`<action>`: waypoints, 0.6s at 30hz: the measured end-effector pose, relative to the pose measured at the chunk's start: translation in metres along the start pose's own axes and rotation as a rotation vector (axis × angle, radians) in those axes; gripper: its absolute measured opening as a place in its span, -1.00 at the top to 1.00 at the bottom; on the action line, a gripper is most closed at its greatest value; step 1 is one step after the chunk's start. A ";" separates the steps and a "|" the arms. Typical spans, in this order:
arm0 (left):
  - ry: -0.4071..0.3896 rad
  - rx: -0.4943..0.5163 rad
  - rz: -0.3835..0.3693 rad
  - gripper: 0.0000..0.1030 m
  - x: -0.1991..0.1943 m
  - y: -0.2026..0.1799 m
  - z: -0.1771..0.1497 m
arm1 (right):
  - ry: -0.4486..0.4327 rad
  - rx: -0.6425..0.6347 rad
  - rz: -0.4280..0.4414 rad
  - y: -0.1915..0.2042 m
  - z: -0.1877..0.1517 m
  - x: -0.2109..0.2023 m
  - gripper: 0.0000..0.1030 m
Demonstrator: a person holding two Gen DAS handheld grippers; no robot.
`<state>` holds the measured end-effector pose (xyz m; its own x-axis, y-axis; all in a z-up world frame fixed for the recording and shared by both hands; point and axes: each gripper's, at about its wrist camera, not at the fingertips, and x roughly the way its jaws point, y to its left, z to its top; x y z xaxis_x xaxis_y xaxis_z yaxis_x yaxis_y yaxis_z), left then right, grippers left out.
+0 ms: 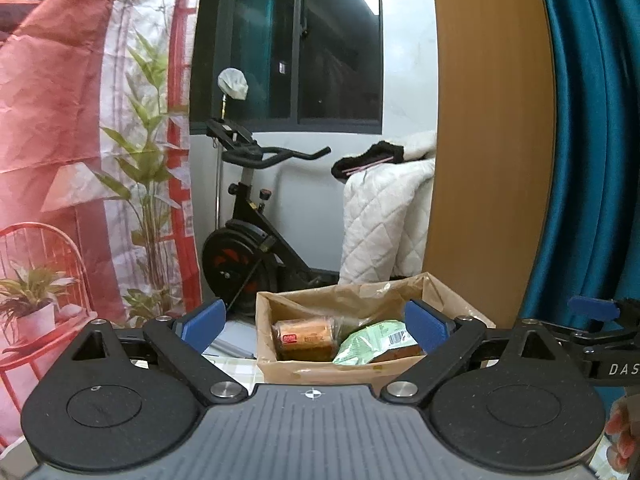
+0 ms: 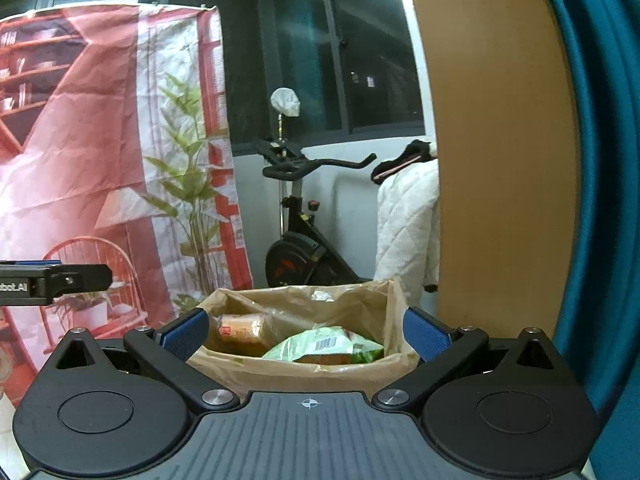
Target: Organize snacks
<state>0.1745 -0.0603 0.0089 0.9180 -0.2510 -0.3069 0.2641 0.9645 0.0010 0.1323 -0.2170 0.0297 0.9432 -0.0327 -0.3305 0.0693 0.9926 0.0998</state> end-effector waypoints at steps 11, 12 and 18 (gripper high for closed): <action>0.020 0.003 0.069 -0.91 -0.017 -0.011 -0.010 | 0.005 -0.016 -0.018 0.010 -0.010 -0.021 -0.99; 0.019 0.004 0.071 -0.91 -0.019 -0.011 -0.011 | 0.004 -0.016 -0.018 0.011 -0.010 -0.022 -0.99; 0.009 0.016 0.086 -0.91 -0.025 -0.014 -0.013 | -0.001 -0.024 -0.017 0.015 -0.010 -0.025 -0.99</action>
<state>0.1442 -0.0662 0.0046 0.9347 -0.1665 -0.3140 0.1890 0.9810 0.0426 0.1068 -0.1996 0.0300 0.9422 -0.0494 -0.3314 0.0774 0.9944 0.0719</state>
